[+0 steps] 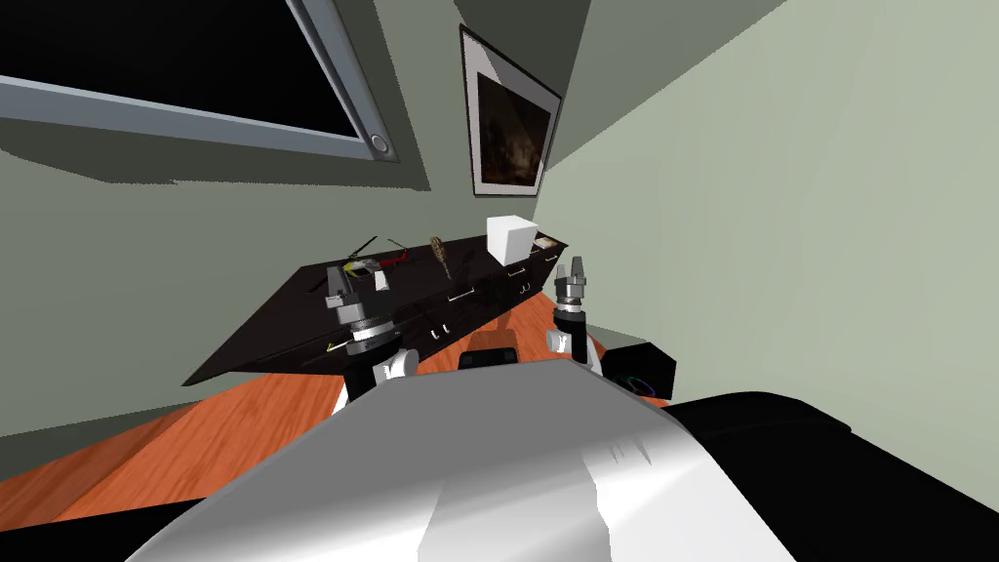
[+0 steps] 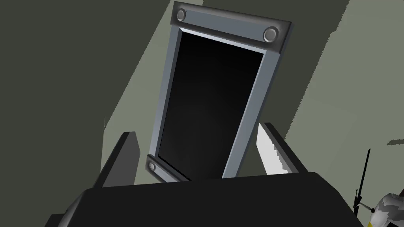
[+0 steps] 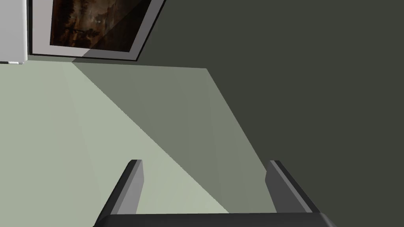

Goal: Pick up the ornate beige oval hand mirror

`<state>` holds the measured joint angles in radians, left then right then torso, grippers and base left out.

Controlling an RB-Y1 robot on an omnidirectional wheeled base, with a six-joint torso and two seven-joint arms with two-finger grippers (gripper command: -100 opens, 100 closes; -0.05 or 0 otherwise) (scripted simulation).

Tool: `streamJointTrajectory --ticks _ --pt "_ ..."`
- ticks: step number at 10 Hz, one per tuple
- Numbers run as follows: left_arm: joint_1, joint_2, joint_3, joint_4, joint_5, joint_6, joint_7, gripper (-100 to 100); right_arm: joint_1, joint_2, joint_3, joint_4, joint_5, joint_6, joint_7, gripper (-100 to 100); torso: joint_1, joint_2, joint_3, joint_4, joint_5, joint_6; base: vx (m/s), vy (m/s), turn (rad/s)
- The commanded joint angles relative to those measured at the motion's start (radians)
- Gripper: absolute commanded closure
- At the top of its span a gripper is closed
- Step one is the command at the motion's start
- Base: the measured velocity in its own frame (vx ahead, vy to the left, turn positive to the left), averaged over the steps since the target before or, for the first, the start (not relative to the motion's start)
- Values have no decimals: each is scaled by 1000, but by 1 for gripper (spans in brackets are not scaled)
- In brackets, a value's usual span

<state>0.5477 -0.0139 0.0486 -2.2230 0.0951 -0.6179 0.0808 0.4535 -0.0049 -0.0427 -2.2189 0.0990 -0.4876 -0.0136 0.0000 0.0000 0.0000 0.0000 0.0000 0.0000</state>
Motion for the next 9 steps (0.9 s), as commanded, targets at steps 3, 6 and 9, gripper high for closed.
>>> streamJointTrajectory --ticks 3,6,9 --pt "-14 73 -11 0 24 16 -8 -100 0 0 0 0 0 0 0 0 -2 4 2 1 0 0 -65 -26 57" --pt "-35 132 -27 4 68 46 -14 -100 0 0 0 0 0 0 0 0 -4 9 5 2 -1 0 -141 -62 92" --pt "-61 178 -44 13 135 91 -12 -100 0 0 0 0 0 0 0 0 -7 10 6 2 -2 0 -164 -114 107"
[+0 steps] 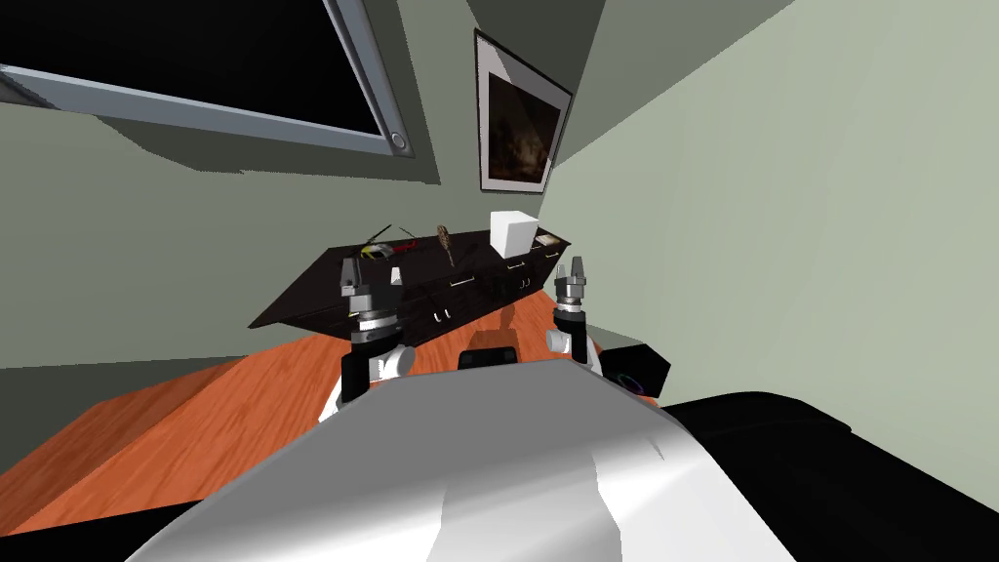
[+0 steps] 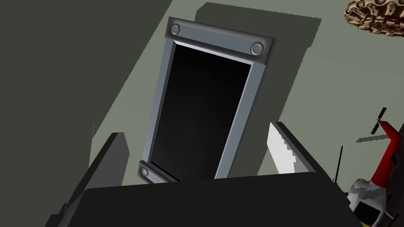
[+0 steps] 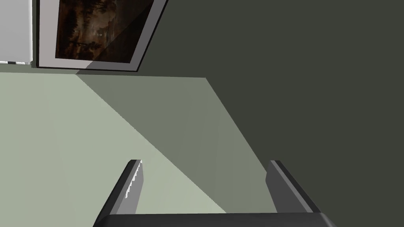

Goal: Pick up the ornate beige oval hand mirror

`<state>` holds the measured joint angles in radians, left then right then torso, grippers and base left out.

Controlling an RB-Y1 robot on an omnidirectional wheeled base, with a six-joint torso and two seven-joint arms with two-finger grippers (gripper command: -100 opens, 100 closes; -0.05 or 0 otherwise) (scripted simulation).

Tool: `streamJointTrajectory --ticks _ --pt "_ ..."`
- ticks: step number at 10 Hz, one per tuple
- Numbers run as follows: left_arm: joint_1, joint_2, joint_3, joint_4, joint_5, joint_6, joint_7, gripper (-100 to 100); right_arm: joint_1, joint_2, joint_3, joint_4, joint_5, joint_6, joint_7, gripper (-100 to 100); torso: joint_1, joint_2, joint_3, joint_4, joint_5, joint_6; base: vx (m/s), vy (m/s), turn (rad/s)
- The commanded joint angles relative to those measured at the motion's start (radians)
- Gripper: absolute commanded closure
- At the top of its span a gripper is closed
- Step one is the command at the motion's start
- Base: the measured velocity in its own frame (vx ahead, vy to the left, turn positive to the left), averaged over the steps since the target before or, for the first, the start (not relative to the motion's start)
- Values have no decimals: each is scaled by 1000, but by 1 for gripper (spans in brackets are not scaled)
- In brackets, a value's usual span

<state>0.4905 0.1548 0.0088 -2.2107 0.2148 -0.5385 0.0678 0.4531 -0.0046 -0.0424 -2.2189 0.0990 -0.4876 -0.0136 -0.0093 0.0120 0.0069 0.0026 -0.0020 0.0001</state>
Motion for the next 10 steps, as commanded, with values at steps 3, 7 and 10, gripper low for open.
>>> streamJointTrajectory --ticks 3,7,10 --pt "-30 46 -16 16 101 68 16 -100 0 0 0 0 0 0 0 0 -1 -1 -1 0 0 0 -165 -136 120" --pt "-54 74 -22 38 201 132 43 -100 0 0 0 0 0 0 0 0 -1 -5 -3 -1 0 0 -116 -127 89" --pt "-73 91 -20 65 297 200 84 -100 0 0 0 0 0 0 0 0 -2 -7 -4 -1 0 0 -84 -152 82"
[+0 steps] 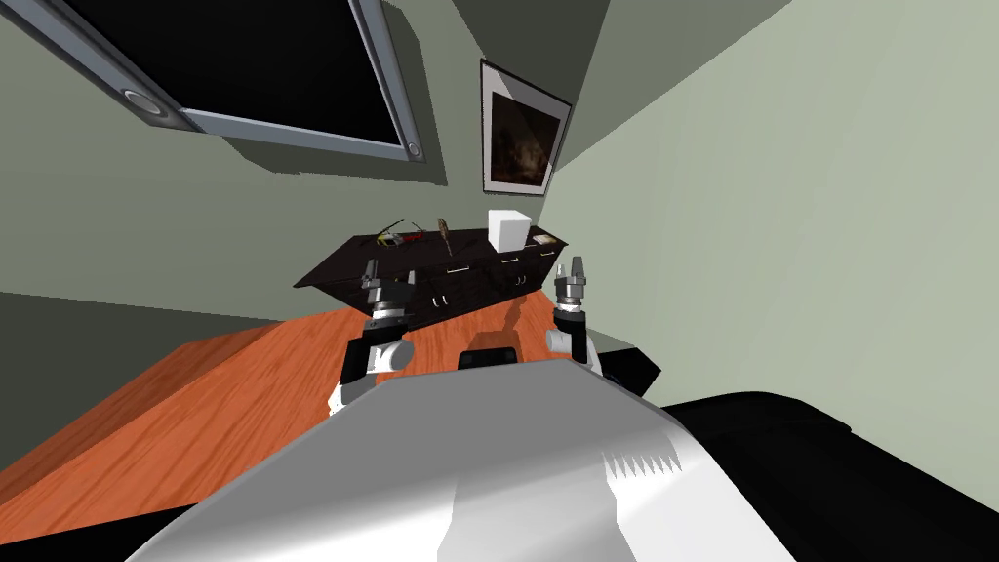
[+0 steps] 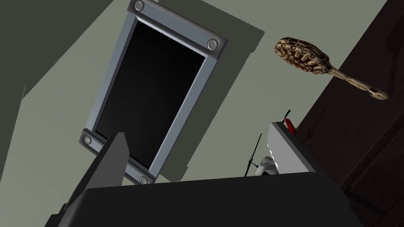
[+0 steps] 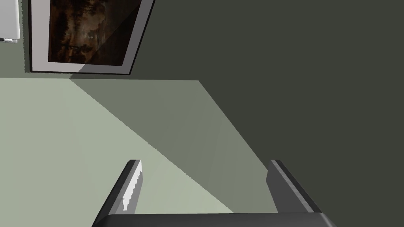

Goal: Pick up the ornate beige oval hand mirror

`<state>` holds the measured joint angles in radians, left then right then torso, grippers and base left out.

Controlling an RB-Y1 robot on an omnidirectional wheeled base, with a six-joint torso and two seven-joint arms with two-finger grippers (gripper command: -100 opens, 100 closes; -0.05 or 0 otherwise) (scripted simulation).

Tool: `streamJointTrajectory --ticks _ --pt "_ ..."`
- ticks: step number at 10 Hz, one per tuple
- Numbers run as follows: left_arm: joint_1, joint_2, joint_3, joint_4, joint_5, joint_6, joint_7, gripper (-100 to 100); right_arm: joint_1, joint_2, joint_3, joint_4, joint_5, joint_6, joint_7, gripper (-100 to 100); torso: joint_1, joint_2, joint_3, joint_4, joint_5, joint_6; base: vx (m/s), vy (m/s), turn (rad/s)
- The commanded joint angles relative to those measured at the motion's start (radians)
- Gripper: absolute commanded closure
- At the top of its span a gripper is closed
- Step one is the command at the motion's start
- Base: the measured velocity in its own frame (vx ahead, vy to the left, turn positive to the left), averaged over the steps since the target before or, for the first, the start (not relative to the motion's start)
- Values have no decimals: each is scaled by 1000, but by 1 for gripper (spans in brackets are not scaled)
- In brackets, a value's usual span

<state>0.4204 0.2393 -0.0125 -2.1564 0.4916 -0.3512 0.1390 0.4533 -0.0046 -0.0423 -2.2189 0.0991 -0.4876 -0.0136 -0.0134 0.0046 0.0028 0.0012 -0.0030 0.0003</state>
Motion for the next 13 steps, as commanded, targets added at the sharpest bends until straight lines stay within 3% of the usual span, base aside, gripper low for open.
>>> streamJointTrajectory --ticks 1,6,7,10,13 --pt "-3 6 1 10 30 12 13 -100 0 0 0 0 0 0 0 0 0 0 0 0 0 0 -51 -116 37" --pt "-25 1 23 62 193 119 100 -100 0 0 0 0 0 0 0 0 1 -5 -3 -1 0 0 -22 -142 55" --pt "-25 1 23 62 202 119 100 -100 0 0 0 0 0 0 0 0 1 -6 -4 -1 0 0 30 -107 13" --pt "-31 -13 48 93 293 171 158 -100 0 0 0 0 0 0 0 0 6 -10 -6 -2 1 0 65 -104 16" --pt "-33 -32 81 122 367 211 214 -100 1 0 0 0 0 0 0 0 5 -18 -10 -4 1 0 166 -100 -2"
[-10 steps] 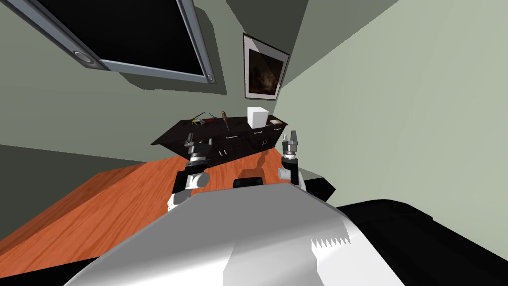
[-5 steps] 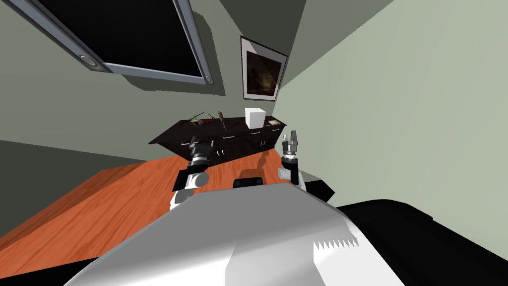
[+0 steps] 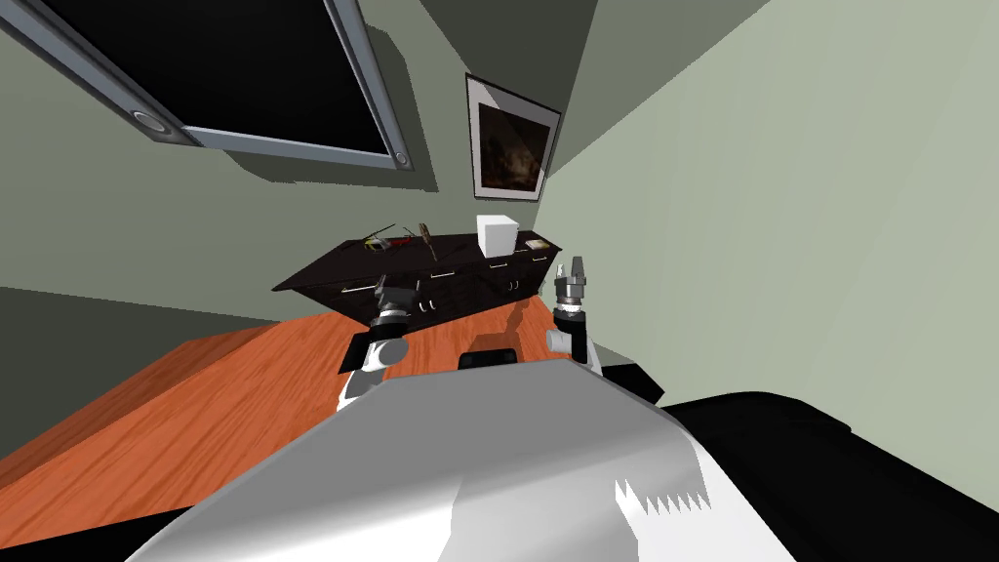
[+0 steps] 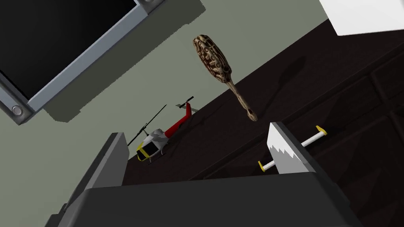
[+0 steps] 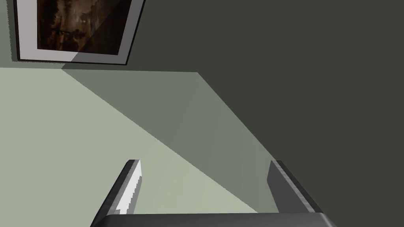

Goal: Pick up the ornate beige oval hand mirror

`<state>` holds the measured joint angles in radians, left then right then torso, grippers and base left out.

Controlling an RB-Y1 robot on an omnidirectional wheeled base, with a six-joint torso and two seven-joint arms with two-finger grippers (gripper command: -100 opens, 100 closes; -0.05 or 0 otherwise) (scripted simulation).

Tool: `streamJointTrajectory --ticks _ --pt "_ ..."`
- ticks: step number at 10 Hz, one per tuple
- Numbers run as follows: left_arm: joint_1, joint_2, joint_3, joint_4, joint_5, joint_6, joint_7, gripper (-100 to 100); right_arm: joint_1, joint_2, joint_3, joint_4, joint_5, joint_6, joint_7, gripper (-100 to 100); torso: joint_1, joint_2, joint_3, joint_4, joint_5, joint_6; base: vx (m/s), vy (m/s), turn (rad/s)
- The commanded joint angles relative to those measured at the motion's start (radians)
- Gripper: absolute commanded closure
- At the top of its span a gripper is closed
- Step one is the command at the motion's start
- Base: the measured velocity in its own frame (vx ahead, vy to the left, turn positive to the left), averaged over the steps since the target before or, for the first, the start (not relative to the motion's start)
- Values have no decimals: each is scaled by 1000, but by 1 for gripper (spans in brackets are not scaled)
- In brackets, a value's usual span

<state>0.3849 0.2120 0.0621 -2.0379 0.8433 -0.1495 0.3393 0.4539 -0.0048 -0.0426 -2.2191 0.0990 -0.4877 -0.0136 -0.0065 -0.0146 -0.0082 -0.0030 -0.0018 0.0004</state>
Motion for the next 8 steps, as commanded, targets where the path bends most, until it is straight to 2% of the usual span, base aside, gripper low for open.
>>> streamJointTrajectory --ticks 1,4,6,7,8 --pt "2 -13 19 13 35 19 31 -100 0 0 0 0 0 0 0 0 0 0 0 0 0 0 207 -89 -25" --pt "3 -43 57 37 81 39 76 -100 0 0 0 0 0 0 0 0 4 -6 -3 -1 1 0 267 -29 -33" --pt "3 -73 82 49 100 45 100 -100 0 0 0 0 0 0 0 0 8 -5 -3 -1 2 0 264 38 -60" --pt "3 -73 82 49 100 45 100 -100 0 0 0 0 0 0 0 0 7 -6 -4 -1 2 0 235 23 -15" --pt "3 -92 94 54 106 46 110 -100 0 0 0 0 0 0 0 0 7 -4 -3 -1 2 0 249 26 -36"
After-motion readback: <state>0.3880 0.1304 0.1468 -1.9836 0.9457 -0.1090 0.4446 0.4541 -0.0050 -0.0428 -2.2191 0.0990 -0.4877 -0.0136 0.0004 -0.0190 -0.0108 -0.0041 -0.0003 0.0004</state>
